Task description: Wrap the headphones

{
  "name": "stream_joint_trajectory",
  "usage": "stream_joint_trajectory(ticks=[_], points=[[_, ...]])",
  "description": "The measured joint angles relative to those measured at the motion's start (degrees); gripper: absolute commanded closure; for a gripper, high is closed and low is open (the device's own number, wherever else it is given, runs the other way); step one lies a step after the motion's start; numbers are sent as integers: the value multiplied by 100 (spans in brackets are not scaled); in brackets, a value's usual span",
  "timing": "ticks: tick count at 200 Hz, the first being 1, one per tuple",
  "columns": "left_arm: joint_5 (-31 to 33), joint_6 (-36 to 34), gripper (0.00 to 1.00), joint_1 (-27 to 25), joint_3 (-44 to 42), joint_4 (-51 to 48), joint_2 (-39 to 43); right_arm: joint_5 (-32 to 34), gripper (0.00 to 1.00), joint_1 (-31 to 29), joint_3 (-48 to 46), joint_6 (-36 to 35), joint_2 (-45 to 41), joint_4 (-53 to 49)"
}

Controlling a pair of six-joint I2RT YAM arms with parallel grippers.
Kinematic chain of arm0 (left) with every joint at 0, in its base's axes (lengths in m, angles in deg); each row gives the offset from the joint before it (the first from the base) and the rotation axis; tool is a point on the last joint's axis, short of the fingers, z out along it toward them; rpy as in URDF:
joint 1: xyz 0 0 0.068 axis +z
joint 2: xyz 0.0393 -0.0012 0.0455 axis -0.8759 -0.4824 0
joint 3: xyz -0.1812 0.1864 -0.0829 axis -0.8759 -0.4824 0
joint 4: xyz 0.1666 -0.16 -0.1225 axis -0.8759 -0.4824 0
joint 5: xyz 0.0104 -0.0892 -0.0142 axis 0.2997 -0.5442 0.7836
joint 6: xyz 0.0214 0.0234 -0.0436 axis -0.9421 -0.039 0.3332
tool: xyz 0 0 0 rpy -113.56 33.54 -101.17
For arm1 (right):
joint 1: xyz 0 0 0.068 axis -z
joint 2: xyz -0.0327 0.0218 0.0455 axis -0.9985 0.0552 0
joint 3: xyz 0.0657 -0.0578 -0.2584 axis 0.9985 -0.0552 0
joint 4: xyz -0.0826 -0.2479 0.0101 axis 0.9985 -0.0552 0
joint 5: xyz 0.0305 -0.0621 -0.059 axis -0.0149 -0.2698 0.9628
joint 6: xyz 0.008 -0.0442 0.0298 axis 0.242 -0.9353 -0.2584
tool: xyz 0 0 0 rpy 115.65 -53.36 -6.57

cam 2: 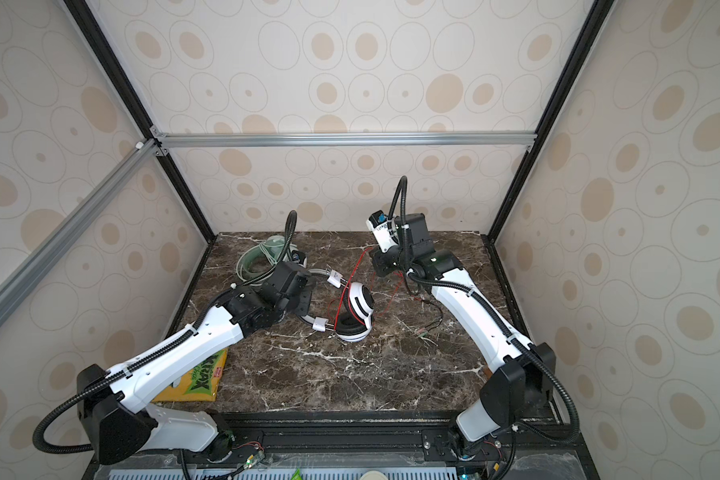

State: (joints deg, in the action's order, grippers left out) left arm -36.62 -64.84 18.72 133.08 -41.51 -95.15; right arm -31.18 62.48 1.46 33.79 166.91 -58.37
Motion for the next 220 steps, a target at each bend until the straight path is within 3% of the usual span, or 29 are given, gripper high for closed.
stream_joint_trajectory(ticks=[51,68,86,115,174,220], points=[[-852,24,100,138,46,149,369,-1217,98,245,-382,562,247,675],[-1215,61,100,308,173,140,380,-1777,85,289,-691,839,310,1137],[-1611,151,100,566,367,90,378,-2251,62,313,-1078,1093,391,1648],[-2181,396,100,1036,957,-103,317,-2577,47,398,-1690,1467,470,2120],[-2463,890,100,2157,1290,-262,175,-2208,42,619,-2778,1563,-179,2188],[-2649,1023,100,2247,1191,-295,125,-2197,42,610,-2806,1456,90,2227]])
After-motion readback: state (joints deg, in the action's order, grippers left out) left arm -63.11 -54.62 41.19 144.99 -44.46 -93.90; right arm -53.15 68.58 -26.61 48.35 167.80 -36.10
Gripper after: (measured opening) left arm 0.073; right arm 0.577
